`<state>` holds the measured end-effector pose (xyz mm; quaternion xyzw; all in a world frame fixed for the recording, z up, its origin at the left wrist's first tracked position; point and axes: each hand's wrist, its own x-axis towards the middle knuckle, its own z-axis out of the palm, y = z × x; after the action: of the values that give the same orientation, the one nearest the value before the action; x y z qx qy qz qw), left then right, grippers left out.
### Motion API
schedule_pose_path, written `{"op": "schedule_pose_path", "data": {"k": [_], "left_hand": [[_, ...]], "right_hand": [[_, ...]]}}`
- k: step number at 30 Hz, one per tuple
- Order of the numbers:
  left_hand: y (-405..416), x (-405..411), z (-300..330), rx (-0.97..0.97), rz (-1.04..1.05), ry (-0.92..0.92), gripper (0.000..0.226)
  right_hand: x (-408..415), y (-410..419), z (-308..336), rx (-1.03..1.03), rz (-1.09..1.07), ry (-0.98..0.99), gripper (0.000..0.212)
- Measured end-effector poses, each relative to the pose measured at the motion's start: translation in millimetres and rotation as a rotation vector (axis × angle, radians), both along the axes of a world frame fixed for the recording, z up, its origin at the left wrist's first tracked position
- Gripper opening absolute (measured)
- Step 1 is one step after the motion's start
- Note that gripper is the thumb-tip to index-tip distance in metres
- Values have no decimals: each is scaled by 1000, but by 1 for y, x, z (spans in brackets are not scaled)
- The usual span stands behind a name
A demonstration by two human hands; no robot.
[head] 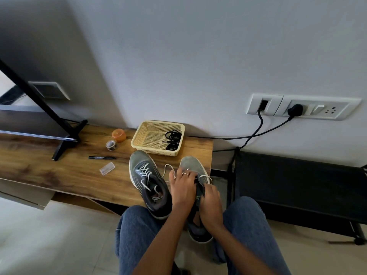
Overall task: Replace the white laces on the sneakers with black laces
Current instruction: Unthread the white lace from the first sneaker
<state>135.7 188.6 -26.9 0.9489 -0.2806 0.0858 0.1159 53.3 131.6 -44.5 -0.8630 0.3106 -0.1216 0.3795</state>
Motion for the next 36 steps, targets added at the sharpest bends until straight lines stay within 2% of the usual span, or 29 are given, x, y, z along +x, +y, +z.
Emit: {"op": "schedule_pose_path", "data": {"k": [3, 8, 15, 20, 24, 26, 29, 31, 34, 36], "left_hand": [[-1, 0, -1, 29, 43, -39, 19], [-1, 0, -4, -3, 78, -98, 22], [-1, 2, -6, 117, 4, -50, 28], [-2, 2, -7, 101, 18, -84, 26], [0, 0, -10, -121, 74, -61, 8], [1, -1, -5, -282, 192, 43, 18], [-1, -2, 14, -761, 498, 187, 17], [-3, 0, 24, -1009, 651, 178, 18], [-5, 3, 30, -1034, 593, 182, 16], [-5, 2, 28, -903, 552, 221, 21]], "right_hand": [[1, -1, 0, -15, 6, 16, 24], [1, 0, 0, 26, -23, 13, 26], [-1, 2, -5, 13, -19, -15, 26], [-2, 1, -1, -31, 8, -29, 32], [-3, 1, -3, -17, 31, -45, 36], [-3, 1, -4, -2, 17, -40, 35], [0, 1, -7, 28, -30, -50, 33], [0, 2, -10, 10, -48, -38, 33], [1, 2, -13, 7, -53, -25, 31], [2, 2, -13, 10, -50, -21, 29]]}}
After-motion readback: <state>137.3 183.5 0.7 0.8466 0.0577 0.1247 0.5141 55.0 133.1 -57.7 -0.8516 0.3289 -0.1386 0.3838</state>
